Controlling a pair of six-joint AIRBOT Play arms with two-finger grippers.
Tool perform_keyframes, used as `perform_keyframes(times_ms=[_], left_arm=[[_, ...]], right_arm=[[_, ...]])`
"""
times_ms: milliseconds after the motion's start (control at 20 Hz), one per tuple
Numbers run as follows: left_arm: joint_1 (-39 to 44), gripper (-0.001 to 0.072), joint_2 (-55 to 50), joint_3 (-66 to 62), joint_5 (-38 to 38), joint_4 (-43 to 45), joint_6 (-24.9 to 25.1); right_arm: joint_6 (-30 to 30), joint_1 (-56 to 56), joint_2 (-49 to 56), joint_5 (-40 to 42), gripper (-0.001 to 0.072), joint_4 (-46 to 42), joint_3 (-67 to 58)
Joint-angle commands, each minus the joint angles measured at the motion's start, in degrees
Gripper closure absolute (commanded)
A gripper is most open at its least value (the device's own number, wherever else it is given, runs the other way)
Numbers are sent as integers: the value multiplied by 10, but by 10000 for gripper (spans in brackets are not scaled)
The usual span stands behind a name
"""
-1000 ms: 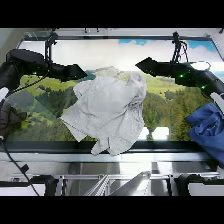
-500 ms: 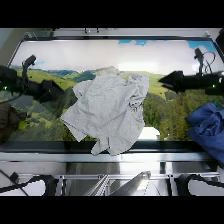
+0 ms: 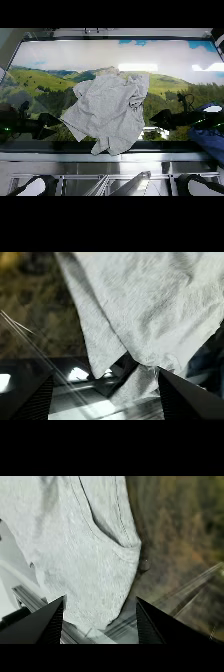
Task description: Fold the shirts.
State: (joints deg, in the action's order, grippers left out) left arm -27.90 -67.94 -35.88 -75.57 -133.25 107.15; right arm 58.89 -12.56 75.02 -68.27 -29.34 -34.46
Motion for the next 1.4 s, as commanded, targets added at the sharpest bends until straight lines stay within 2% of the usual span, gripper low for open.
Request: perform_keyframes(times_ms=[0,150,400,450,550,750,950,1150,1250,1300,1350], left_arm=[[3,2,18,57,7,-18,-26],[52,2,23,86,23,-18,-40],[182,3,23,94,126,-18,-88],[204,21,23,94,147,-18,-95],[234,372,23,94,177,-18,-101],[250,372,3,91,178,-17,-104],[250,372,-52,50,95,7,-100],[250,355,-49,-28,21,23,-94],[250,134,-20,-46,-8,65,-101],[249,74,-4,-45,-17,93,-111],[248,51,15,-34,-17,122,-121]], right_arm=[[-6,28,-3,15,229,9,24],[-6,50,-3,24,228,34,24],[-6,59,-4,28,229,37,24],[-6,59,-3,23,228,37,24],[-6,63,-4,19,228,37,24],[-6,63,-4,5,228,37,24],[-6,63,-4,-10,229,36,24],[-6,62,-4,-16,228,29,24],[-1,62,-4,-35,227,9,24],[-1,62,-4,-40,227,-3,24],[-1,62,-4,-40,228,-15,24]])
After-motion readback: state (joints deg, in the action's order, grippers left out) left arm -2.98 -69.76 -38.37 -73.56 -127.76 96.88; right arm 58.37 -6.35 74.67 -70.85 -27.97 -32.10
